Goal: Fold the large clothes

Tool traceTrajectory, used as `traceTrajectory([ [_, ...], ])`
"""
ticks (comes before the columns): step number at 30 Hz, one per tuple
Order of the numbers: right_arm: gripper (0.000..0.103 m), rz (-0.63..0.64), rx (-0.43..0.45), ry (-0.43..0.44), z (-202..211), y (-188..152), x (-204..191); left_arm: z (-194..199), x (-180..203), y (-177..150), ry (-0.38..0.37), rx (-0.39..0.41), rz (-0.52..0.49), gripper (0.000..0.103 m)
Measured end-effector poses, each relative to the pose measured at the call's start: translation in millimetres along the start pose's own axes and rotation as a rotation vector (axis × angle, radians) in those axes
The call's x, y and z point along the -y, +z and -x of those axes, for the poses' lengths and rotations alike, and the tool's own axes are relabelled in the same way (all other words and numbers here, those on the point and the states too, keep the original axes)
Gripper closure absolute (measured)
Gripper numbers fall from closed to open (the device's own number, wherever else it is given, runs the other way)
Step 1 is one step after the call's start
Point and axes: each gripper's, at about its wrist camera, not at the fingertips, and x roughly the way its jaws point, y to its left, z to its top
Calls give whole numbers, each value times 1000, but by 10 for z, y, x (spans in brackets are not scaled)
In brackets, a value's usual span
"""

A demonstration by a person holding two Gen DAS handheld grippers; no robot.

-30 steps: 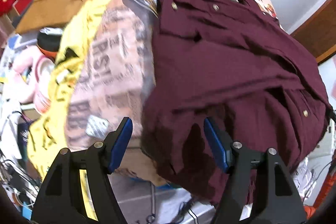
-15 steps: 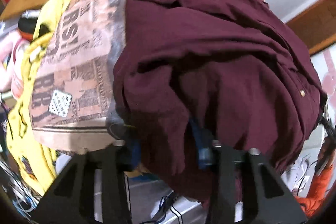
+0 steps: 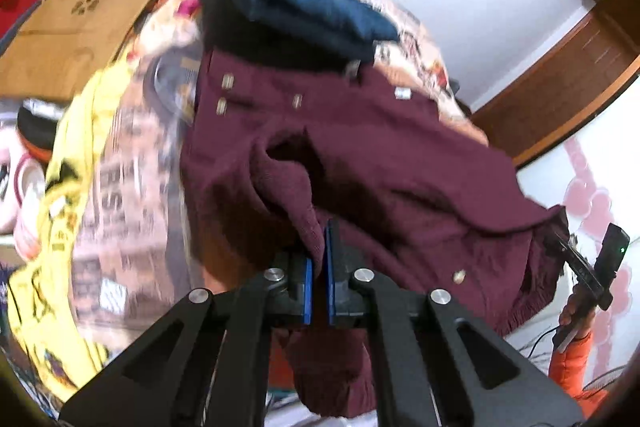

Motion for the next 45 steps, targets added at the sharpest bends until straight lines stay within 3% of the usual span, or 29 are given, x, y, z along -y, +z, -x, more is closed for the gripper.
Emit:
traceTrajectory([
  [5,96,-4,76,2,6,340,36,-3,-3,360,-1,60,19,99],
  [10,96,-11,114,-46,-161,612,146,-267,-111,658,69,83,46,99],
  [17,96,-75,42,-103,-727,785,427,-866,-491,879,156,27,119,98],
  [21,96,-95,-33,-130,-1072,760,556,-1239,-605,800,247,-21,81,92],
  [26,95,-97,-60,-141,-1211,716,627,-1206,-449,769,300,-33,-2,89],
  [29,92,-83,-76,-141,-1151,763,601,-1101,-365,781,303,-65,-22,71],
  [30,90,-80,-87,-143,-1133,779,589,-1032,-324,779,307,-57,-25,59],
  [31,86,-80,-104,-140,-1108,802,586,-976,-306,773,317,-37,-30,49],
  [33,79,-96,-114,-128,-1025,820,582,-754,-201,738,377,50,-62,38],
  [37,53,-111,-76,-153,-738,818,535,-522,-58,660,408,87,-123,35],
  [42,53,-36,-17,-167,-357,801,349,-413,133,476,364,49,-205,34],
  [44,53,23,-3,-152,-245,793,218,-448,289,379,353,26,-266,27],
  [45,53,59,8,-140,-177,772,125,-459,350,329,362,21,-299,18],
])
